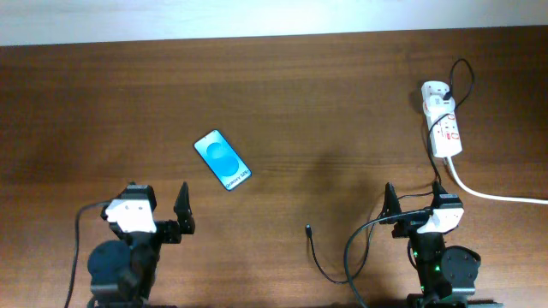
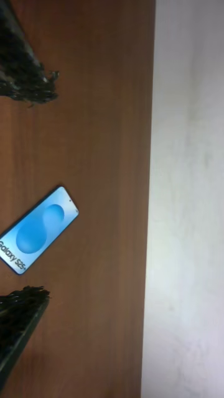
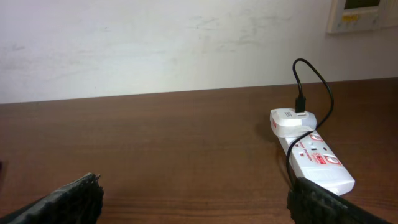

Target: Plug charger to phone and switch on socket

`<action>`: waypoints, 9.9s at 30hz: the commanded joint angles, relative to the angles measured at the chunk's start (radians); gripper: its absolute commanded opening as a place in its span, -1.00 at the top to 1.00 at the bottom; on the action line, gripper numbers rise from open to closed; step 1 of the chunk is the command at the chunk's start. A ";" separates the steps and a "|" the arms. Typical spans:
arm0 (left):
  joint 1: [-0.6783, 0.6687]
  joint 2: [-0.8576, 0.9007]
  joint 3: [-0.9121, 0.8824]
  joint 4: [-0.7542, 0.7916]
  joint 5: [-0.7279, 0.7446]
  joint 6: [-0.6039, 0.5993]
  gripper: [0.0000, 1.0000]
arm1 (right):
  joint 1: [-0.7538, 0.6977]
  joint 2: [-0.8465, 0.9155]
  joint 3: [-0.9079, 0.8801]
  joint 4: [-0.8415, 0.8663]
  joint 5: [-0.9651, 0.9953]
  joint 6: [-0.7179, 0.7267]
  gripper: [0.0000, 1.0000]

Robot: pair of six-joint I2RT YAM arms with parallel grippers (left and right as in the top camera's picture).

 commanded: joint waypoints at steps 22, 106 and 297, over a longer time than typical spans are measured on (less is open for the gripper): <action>-0.005 0.478 0.359 -0.196 0.348 -0.133 -0.98 | 0.006 -0.006 -0.005 -0.005 0.002 -0.005 -0.97; -0.233 1.833 1.401 -0.854 0.156 -0.655 0.12 | 0.007 -0.006 -0.005 -0.003 -0.019 0.001 -0.97; -0.017 1.603 0.653 0.790 1.435 -1.416 1.00 | 0.975 1.711 0.866 -0.752 0.157 0.509 0.15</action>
